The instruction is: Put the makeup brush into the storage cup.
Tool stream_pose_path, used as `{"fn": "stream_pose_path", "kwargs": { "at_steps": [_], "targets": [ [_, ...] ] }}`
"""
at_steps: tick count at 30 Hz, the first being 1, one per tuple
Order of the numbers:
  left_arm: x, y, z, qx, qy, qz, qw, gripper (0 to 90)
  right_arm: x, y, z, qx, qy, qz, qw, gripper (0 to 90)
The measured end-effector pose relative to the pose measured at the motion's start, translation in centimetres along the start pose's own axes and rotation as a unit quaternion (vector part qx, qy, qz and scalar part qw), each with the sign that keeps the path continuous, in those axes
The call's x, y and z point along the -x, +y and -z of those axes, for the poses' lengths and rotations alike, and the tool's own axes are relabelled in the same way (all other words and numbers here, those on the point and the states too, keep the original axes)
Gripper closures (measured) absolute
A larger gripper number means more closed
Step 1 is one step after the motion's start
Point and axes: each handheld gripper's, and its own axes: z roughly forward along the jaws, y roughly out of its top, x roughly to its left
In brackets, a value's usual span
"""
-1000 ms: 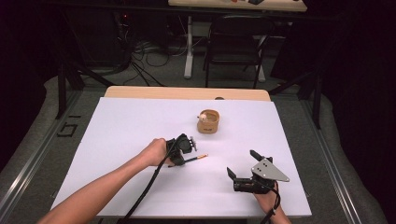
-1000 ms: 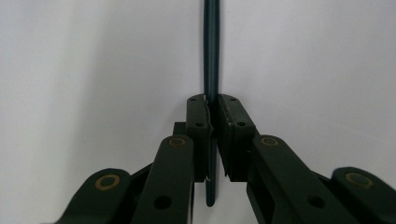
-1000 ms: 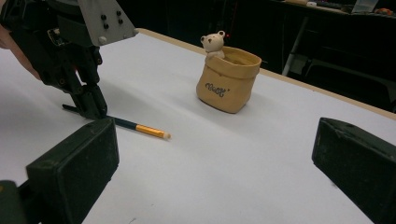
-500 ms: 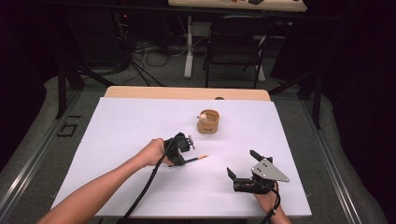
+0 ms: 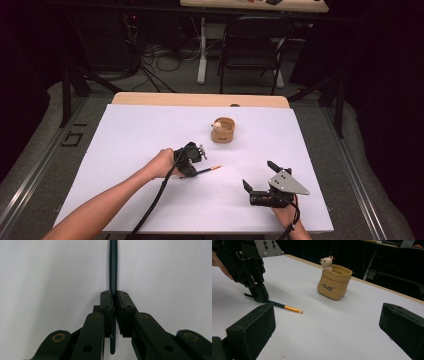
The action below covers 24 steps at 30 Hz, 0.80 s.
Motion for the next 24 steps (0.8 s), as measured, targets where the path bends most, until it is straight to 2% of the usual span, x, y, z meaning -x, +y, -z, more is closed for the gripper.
{"fn": "stream_pose_path", "kwargs": {
  "at_steps": [4, 10, 15, 19, 23, 24],
  "targets": [
    [0.1, 0.3, -0.1, -0.003, 0.005, -0.01, 0.9999, 83.1, 0.1, 0.0, 0.0, 0.0, 0.0, 0.0, 1.0, 0.0],
    [0.1, 0.9, -0.2, -0.002, 0.004, -0.012, 0.9999, 77.4, 0.1, -0.1, -0.1, 0.004, -0.001, -0.001, 1.0, 0.0],
    [0.2, 1.1, -0.3, -0.009, 0.004, -0.013, 0.9999, 81.4, 0.0, -0.1, -0.1, 0.003, -0.001, 0.0, 1.0, 0.0],
    [0.5, 1.3, -0.3, -0.015, 0.017, -0.021, 0.9995, 84.0, 0.0, 0.0, -0.1, -0.003, -0.001, 0.001, 1.0, 0.0],
    [0.4, 1.0, -0.2, -0.006, 0.011, -0.019, 0.9997, 84.2, 0.0, 0.0, 0.0, -0.001, 0.0, 0.002, 1.0, 0.0],
    [0.4, 0.7, -0.2, 0.006, 0.012, -0.012, 0.9998, 84.1, 0.0, 0.0, 0.0, 0.0, -0.001, 0.002, 1.0, 0.0]
  ]
}}
